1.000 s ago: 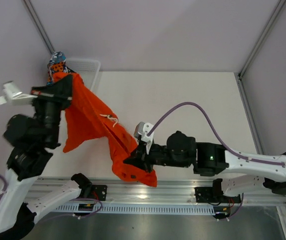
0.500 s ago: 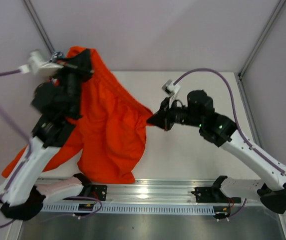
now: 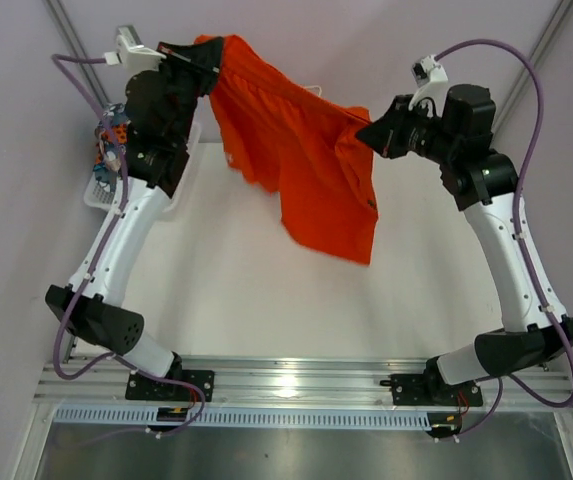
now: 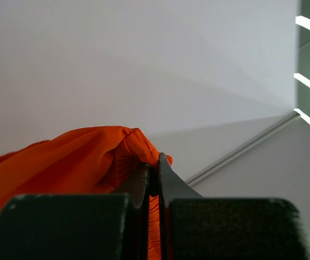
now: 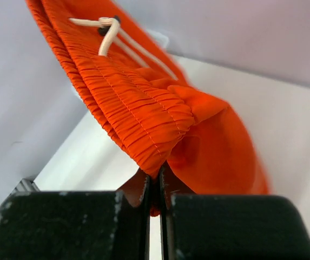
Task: Fold and stack the shorts
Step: Flatten the shorts out
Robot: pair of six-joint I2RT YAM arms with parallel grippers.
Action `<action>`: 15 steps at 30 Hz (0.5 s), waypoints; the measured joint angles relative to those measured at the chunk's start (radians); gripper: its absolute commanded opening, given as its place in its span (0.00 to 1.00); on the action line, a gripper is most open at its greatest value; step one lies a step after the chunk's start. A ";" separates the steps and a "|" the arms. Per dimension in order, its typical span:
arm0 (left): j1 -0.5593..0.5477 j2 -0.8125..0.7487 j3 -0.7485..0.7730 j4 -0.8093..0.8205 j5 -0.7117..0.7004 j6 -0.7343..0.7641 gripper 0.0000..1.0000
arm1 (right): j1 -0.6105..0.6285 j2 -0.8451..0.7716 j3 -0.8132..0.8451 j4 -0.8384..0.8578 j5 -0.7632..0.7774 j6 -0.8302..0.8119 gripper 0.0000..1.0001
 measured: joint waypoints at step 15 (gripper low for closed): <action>0.042 -0.776 -0.436 0.156 0.047 0.013 0.00 | 0.597 -0.243 0.065 -0.082 0.075 -0.029 0.00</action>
